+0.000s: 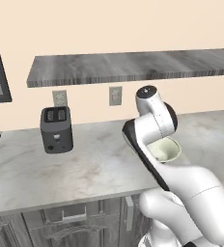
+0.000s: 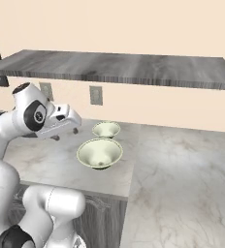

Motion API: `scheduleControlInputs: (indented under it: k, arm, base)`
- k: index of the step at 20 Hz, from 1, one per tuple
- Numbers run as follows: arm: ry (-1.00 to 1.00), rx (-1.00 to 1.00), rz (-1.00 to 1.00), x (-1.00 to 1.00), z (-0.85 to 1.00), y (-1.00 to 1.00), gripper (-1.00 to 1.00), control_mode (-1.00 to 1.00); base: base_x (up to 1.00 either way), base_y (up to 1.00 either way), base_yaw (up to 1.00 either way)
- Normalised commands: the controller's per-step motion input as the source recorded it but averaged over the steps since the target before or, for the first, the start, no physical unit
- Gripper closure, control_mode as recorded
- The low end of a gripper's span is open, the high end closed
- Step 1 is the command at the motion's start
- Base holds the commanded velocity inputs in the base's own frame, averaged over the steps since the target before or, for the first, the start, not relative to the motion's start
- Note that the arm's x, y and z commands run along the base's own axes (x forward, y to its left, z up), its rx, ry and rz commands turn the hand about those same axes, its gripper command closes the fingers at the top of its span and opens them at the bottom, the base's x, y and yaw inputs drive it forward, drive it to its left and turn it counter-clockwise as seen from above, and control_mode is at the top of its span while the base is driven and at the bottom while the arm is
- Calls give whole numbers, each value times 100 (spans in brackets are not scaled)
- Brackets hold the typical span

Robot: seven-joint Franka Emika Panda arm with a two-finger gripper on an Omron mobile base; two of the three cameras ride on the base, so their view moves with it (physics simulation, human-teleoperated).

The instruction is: Pick up the bowls on the counter and stack them on top of one another in the open cabinet. Place the smaller bowl on top of the larger bowl.

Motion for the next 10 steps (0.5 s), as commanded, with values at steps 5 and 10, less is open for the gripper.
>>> scheduleControlInputs:
  k: [5,10]
  arm:
    - [0,-5,0,40,-8,12,-100,-100]
    - [0,-5,0,37,-11,5,-100,-100]
  base:
    - [0,0,0]
    - [0,0,0]
